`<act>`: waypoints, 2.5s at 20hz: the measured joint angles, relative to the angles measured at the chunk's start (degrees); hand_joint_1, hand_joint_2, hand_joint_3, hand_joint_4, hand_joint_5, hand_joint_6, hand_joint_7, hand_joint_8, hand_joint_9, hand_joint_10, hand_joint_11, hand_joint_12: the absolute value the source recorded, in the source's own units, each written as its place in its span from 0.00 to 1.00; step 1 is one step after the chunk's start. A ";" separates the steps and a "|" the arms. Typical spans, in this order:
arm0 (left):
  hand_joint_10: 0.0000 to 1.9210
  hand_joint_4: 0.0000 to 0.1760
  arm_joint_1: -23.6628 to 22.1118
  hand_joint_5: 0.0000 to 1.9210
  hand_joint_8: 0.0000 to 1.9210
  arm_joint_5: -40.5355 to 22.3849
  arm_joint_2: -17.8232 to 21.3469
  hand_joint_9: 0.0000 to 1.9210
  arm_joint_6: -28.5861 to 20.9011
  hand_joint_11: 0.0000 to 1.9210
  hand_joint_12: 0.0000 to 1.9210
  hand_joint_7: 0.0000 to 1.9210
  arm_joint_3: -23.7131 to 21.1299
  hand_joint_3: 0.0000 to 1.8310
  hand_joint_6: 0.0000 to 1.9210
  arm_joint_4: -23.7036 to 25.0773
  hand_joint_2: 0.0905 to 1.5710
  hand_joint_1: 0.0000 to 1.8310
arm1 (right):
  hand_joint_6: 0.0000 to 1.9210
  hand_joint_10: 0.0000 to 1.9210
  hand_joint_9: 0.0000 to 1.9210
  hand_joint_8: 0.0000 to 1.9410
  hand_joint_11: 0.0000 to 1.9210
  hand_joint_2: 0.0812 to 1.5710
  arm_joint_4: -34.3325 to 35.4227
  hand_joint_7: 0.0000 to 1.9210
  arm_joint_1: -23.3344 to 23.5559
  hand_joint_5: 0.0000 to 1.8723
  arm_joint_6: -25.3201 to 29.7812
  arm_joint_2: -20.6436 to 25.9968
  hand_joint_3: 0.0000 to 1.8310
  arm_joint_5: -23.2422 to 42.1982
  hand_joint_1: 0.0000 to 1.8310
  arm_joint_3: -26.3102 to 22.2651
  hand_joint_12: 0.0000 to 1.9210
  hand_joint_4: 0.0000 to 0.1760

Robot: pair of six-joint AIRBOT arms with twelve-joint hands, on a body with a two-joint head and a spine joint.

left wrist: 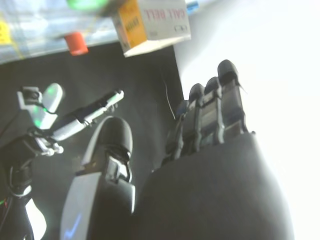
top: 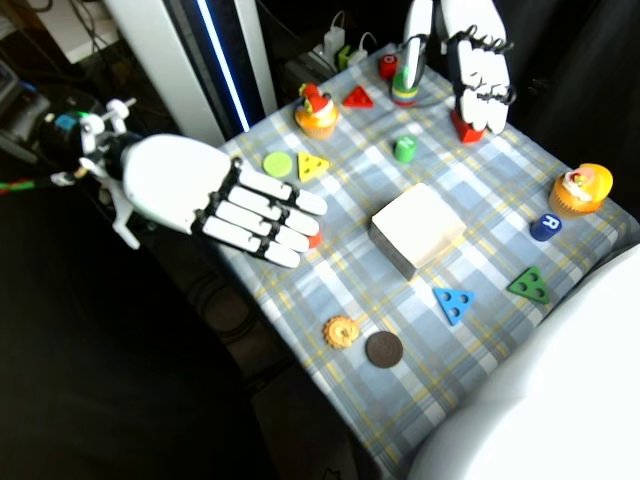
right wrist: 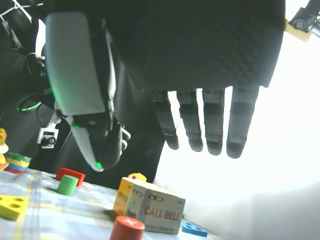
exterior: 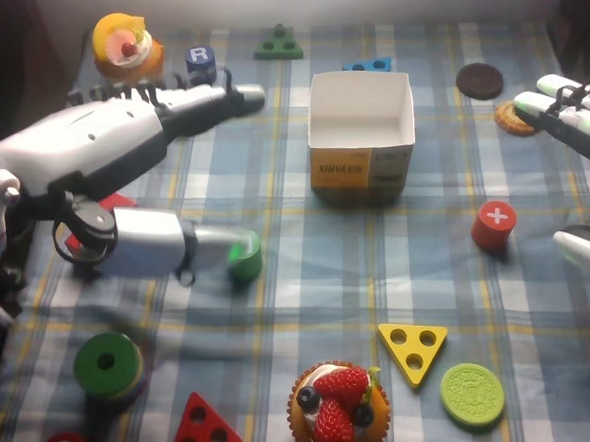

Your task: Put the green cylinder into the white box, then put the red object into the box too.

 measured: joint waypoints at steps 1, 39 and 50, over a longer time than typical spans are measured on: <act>0.11 0.52 0.00 0.10 0.00 0.33 -0.22 0.07 0.00 0.00 0.59 0.11 0.02 0.00 0.01 -0.02 0.65 0.43 | 0.00 0.21 0.00 0.06 0.00 0.79 0.07 0.02 0.00 0.00 0.00 0.00 0.02 -0.11 0.24 0.00 0.67 0.00; 0.59 0.00 0.02 0.12 0.31 5.51 -9.57 0.00 19.85 0.00 0.93 0.16 4.31 0.00 0.46 -11.23 0.73 0.56 | 0.00 0.10 0.00 0.00 0.00 0.82 0.20 0.02 0.00 0.00 1.05 -0.68 0.00 -0.55 0.22 0.37 0.63 0.00; 0.65 0.00 0.00 0.18 0.34 5.99 -10.49 0.02 20.02 0.00 0.96 0.21 5.33 0.00 0.45 -11.76 0.73 0.59 | 0.00 0.08 0.00 0.00 0.00 0.82 0.28 0.01 0.00 0.00 1.40 -0.70 0.00 -0.52 0.23 0.55 0.53 0.00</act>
